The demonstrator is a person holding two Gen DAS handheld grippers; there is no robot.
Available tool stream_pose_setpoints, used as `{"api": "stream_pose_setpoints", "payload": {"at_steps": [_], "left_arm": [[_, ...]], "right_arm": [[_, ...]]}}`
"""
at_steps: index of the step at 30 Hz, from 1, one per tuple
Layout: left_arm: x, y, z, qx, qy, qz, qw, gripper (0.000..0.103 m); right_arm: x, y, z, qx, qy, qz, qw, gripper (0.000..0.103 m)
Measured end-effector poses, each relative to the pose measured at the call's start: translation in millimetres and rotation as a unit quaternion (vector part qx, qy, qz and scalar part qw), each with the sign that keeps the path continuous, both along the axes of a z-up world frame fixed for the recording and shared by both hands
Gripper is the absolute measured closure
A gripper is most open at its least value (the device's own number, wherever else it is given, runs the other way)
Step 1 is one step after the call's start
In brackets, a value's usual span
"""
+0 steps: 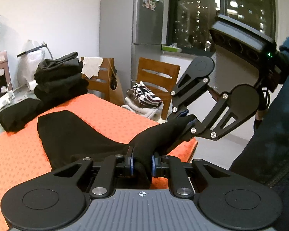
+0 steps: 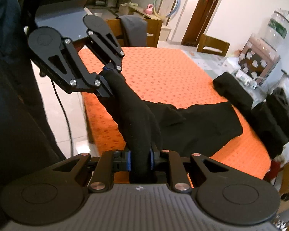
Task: Fold clothes
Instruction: 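Lift the held strip end with both grippers and fold it over the strip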
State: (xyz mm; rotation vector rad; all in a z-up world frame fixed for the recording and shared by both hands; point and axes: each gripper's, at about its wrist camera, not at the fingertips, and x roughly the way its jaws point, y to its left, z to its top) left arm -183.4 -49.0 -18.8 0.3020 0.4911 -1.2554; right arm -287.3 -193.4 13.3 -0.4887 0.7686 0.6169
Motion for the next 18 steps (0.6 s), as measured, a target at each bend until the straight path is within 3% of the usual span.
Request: {"api": "stream_pose_setpoints", "payload": {"at_steps": [8,18], "left_arm": [[46.9,-14.8,24.6,-0.023,-0.005,0.017,0.9996,0.084],[165.5,-67.2,53.3,-0.025,-0.002,0.065,0.9976,0.081]], "right_arm": [[40.8,-24.0,27.4,0.035,0.004,-0.029,0.999,0.083],[172.1,-91.8,50.6,0.092,0.011,-0.074,0.993,0.083]]}}
